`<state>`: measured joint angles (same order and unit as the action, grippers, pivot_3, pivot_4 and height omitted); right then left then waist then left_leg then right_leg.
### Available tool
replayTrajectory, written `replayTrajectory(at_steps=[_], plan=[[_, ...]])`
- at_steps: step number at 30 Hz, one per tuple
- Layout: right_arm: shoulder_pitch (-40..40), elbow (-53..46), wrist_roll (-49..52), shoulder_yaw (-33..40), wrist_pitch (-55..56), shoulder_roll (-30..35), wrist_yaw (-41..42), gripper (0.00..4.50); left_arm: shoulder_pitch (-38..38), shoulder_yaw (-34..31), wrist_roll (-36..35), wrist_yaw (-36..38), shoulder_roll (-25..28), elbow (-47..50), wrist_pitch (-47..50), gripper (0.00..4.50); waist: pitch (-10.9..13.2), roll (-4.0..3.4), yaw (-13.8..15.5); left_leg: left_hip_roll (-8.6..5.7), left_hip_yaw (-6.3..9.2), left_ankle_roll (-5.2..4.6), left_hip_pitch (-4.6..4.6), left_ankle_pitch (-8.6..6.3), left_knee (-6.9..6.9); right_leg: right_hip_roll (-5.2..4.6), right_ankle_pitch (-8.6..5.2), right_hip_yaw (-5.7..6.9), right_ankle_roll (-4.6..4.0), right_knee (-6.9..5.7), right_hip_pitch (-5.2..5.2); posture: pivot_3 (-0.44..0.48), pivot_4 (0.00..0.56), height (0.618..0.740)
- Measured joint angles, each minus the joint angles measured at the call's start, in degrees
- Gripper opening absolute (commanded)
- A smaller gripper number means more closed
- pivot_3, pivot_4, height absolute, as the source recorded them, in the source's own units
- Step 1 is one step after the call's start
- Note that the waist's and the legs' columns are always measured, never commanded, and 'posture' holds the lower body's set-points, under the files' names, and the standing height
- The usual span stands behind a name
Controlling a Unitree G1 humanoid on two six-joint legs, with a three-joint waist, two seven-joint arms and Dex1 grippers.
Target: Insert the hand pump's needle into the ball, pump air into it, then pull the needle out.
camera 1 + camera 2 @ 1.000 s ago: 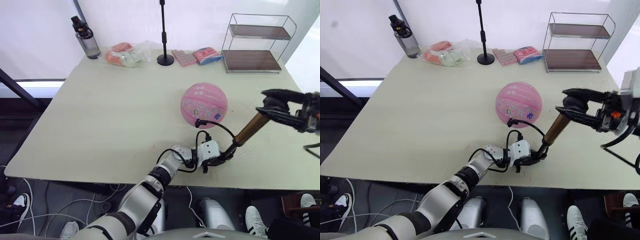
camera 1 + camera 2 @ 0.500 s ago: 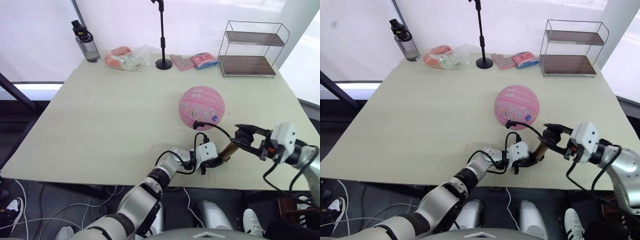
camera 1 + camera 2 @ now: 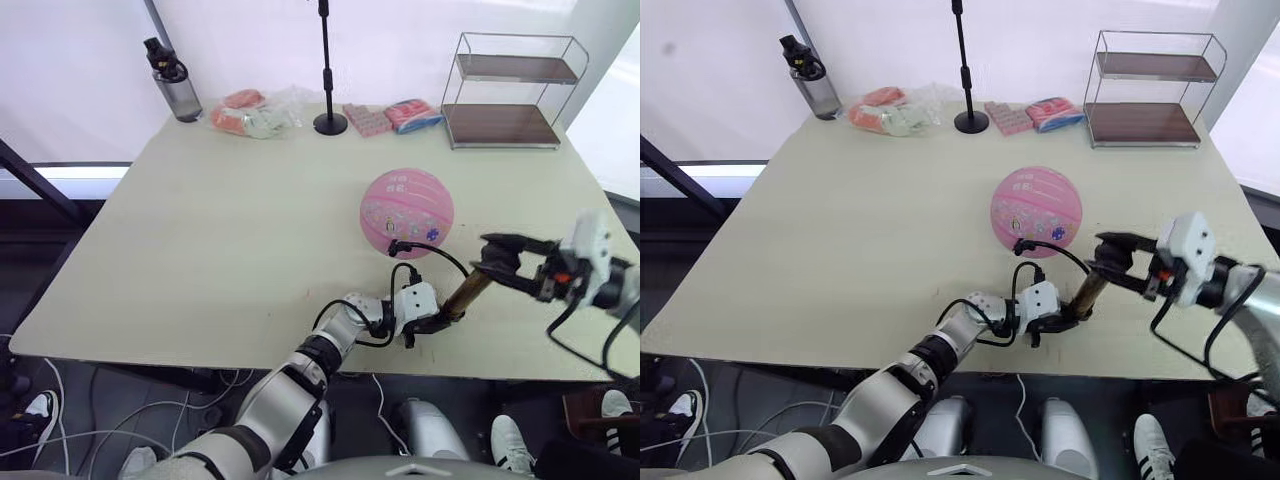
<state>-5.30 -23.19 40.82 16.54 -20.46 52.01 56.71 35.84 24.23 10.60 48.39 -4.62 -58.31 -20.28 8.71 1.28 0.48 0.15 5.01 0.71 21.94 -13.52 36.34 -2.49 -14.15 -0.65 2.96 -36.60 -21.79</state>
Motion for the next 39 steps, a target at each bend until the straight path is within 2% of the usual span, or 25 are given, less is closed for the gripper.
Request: replayTrajectory(at_steps=[8,11,17,20,25,30,31,39], plan=[[-6.1,-2.7,10.5,8.7,-10.0,7.9,0.6,1.73,0.0,0.0,0.0,0.0,0.0,0.2,0.0,1.0,0.1,0.02,0.1,0.02,-0.02,-0.01,0.02,-0.01,0.0,-0.01,0.0,0.01,0.01,0.03,-0.02,0.0,0.15,0.731],[-8.3,-2.8,11.7,9.6,-11.7,10.1,1.0,1.73,0.0,0.0,0.0,0.0,0.0,0.2,0.0,1.0,0.2,0.04,0.1,0.03,-0.02,-0.01,0.02,-0.01,0.0,-0.01,0.0,0.01,0.01,0.04,-0.02,0.0,0.15,0.731],[-10.7,-2.5,13.3,9.4,-14.6,10.7,0.5,1.73,0.0,0.0,0.0,0.1,0.0,0.2,-0.1,1.0,0.2,0.02,0.1,0.02,-0.04,-0.01,0.06,-0.01,0.0,-0.02,0.0,-0.01,0.02,0.05,-0.06,0.0,0.15,0.731],[-11.1,-2.4,13.7,9.3,-15.3,8.8,-0.7,1.73,0.0,0.0,0.0,0.1,0.0,0.3,-0.1,1.0,0.3,0.01,0.2,0.02,-0.04,-0.02,0.11,0.0,0.0,-0.02,0.01,0.0,0.02,0.05,-0.11,0.0,0.15,0.731],[-6.7,-3.1,9.4,8.9,-10.5,4.8,-0.7,1.73,0.0,0.1,0.0,-0.1,0.2,0.3,-0.1,1.0,0.2,0.05,0.0,0.03,-0.07,-0.02,-0.01,-0.01,0.0,-0.01,0.01,-0.03,0.03,0.03,-0.02,0.0,0.15,0.731],[-2.0,-2.8,2.6,3.6,-3.3,0.8,0.5,1.73,-0.2,0.1,0.3,-0.5,0.4,0.2,0.0,1.0,0.0,0.32,-0.1,0.12,-0.05,-0.01,-0.13,-0.01,0.0,0.09,0.0,-0.01,0.02,0.03,0.08,0.0,0.15,0.731],[-0.1,-1.9,-0.7,0.7,-0.1,-1.8,0.4,1.73,-0.2,0.1,0.4,-0.7,0.4,0.2,0.0,1.0,0.0,0.35,-0.2,0.12,-0.06,-0.01,-0.16,-0.01,0.0,0.09,0.0,-0.03,0.02,0.03,0.11,0.0,0.15,0.731],[4.2,3.0,-10.3,-6.8,9.4,-10.3,-1.7,1.73,-0.6,0.0,0.5,-1.0,0.6,0.0,0.2,1.0,-0.6,0.65,-0.5,0.13,-0.04,-0.01,-0.21,-0.01,-0.01,0.12,0.0,-0.03,0.02,0.03,0.16,0.0,0.15,0.731]])
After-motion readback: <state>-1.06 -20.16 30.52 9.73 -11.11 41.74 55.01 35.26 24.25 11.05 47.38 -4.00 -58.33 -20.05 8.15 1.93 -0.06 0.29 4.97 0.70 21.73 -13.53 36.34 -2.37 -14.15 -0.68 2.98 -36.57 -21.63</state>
